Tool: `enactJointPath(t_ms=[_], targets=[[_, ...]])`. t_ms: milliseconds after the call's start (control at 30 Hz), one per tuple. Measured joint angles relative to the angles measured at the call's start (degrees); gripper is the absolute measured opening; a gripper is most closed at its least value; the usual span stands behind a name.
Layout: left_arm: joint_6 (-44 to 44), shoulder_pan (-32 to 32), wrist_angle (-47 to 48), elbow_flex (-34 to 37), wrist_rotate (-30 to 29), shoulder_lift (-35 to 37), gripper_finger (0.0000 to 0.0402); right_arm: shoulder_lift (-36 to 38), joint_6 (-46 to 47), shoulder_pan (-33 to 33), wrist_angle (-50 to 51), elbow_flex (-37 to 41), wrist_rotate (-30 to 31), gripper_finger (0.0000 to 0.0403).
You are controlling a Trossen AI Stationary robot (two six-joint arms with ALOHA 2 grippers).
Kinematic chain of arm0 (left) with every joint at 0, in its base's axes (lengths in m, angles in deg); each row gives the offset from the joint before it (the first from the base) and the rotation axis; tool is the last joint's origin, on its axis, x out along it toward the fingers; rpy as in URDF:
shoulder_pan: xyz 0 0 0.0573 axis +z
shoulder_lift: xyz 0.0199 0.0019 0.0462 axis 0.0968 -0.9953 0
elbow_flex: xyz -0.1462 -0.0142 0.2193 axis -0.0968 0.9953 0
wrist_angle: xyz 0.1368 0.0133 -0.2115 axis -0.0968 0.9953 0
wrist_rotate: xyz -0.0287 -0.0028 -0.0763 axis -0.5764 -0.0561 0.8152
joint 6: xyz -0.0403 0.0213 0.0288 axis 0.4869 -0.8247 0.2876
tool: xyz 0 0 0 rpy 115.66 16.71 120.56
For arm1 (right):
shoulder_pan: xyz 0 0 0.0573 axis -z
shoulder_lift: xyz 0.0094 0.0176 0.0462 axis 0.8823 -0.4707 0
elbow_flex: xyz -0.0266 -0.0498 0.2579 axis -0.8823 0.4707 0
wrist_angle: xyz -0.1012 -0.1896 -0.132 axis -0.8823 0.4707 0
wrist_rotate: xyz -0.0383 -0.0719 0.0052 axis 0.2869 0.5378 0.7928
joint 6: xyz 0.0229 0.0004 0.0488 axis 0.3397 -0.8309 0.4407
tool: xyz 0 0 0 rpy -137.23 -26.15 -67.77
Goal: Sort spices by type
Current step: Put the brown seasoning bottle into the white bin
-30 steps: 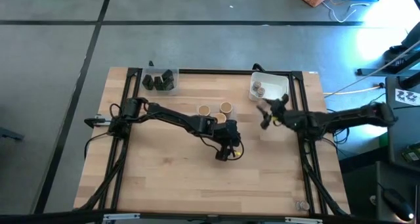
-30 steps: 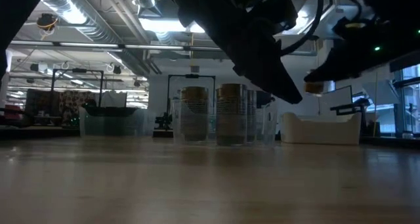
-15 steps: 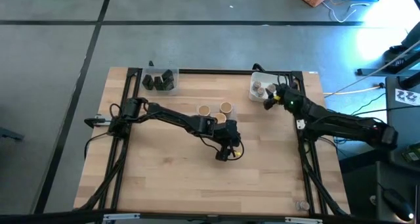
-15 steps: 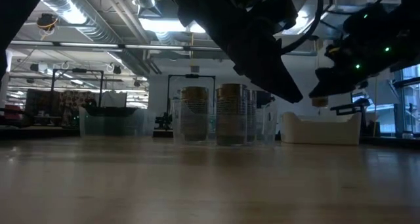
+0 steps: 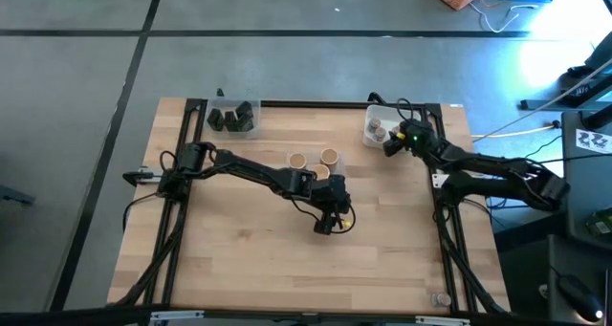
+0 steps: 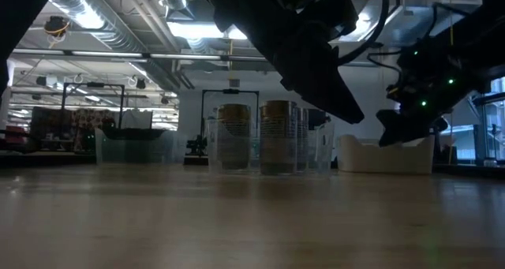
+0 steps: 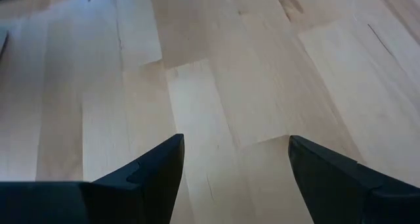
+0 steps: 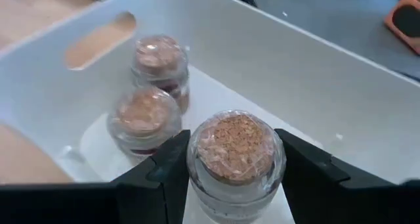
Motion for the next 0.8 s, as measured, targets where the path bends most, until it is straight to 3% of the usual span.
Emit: enactJointPath(t_ms=[267, 567, 800], targets=[[0.2, 0.0, 0.0, 0.0, 0.0, 0.0, 0.0255, -4.9, 1.0, 0.6, -2.0, -0.2, -0.4, 0.0195], [0.2, 0.0, 0.0, 0.0, 0.0, 0.0, 0.0255, -5.3, 0.5, 0.6, -2.9, -0.2, -0.5, 0.0255], [1.3, -0.3, 0.1, 0.0, 0.0, 0.0, 0.0255, 0.3, -1.6, 0.0, 4.7, -2.1, -4.5, 0.0283]])
